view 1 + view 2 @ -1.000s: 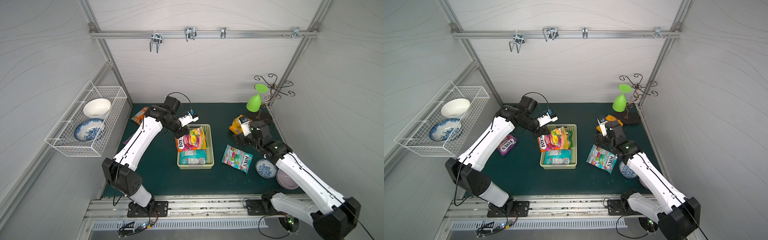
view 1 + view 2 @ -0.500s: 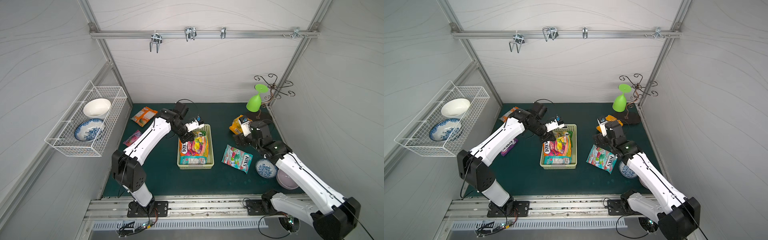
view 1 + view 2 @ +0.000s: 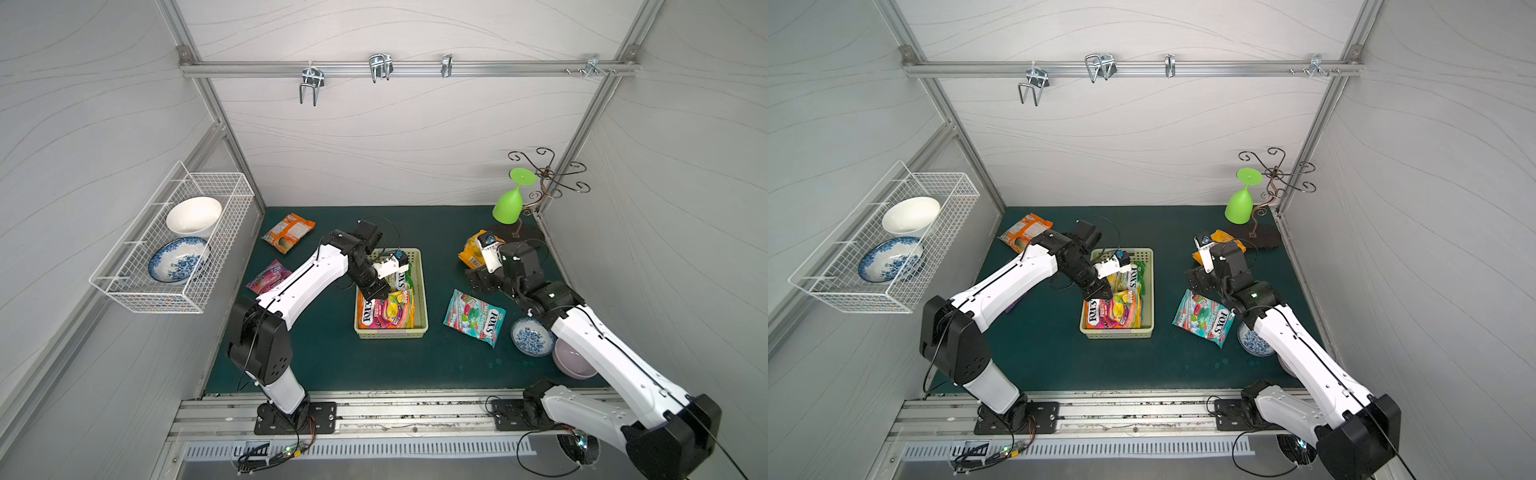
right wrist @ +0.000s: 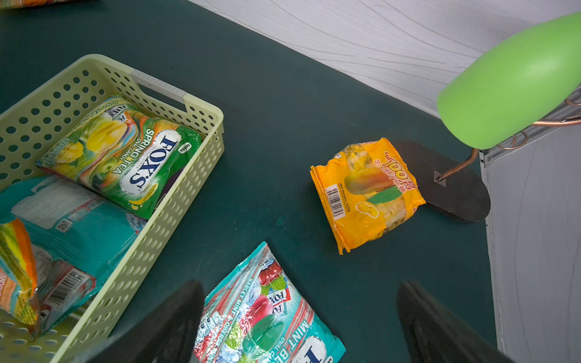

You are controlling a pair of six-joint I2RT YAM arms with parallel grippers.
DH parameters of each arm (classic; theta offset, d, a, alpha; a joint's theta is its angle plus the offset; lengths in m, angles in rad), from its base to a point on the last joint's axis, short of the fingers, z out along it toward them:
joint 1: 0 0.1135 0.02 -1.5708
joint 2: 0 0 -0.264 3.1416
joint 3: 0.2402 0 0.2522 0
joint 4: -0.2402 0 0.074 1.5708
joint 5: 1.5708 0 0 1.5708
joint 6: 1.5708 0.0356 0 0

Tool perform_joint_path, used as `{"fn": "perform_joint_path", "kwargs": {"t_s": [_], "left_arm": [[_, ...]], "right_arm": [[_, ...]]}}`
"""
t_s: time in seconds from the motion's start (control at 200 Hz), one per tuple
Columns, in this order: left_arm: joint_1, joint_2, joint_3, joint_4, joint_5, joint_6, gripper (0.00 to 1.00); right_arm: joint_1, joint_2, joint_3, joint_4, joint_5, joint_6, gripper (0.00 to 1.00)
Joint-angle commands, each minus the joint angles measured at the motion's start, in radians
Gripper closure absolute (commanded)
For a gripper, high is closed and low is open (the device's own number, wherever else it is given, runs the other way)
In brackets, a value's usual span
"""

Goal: Put the candies in the basket
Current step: Place the candy in the basket.

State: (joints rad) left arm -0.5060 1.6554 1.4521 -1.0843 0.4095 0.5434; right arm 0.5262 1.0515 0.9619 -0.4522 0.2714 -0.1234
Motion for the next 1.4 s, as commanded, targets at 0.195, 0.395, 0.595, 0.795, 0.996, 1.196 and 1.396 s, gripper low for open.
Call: {"fn": "perform_joint_path", "kwargs": {"t_s": [0.195,0.395,0.595,0.795,0.996,1.196,1.396], "left_arm": [[-0.022,-0.016,-0.047,0.059,0.031,-0.042,1.0],[-0.023,0.006,-0.067,0.104,-0.015,-0.039,1.0],[-0.022,0.027,-0.057,0.115,-0.071,-0.034,0.83],[-0.031,-0.011,-0.048,0.134,-0.095,-0.058,0.54],[-0.032,-0.056,-0.033,0.129,-0.096,-0.089,0.38],[-0.032,-0.041,-0.056,0.159,-0.154,-0.117,0.35],[-0.032,0.013,-0.075,0.208,-0.211,-0.163,0.36]], "right_arm": [[0.002,-0.009,0.002,0.012,0.013,-0.002,0.01],[0.003,-0.004,0.001,0.015,0.007,-0.002,0.01],[0.004,-0.016,-0.006,0.018,-0.004,-0.002,0.01],[0.004,-0.013,-0.008,0.024,-0.016,0.005,0.01],[0.004,-0.014,-0.005,0.017,-0.001,0.005,0.01],[0.004,-0.009,0.002,0.011,0.011,-0.002,0.01],[0.006,-0.009,0.002,0.012,0.009,-0.004,0.01]]}}
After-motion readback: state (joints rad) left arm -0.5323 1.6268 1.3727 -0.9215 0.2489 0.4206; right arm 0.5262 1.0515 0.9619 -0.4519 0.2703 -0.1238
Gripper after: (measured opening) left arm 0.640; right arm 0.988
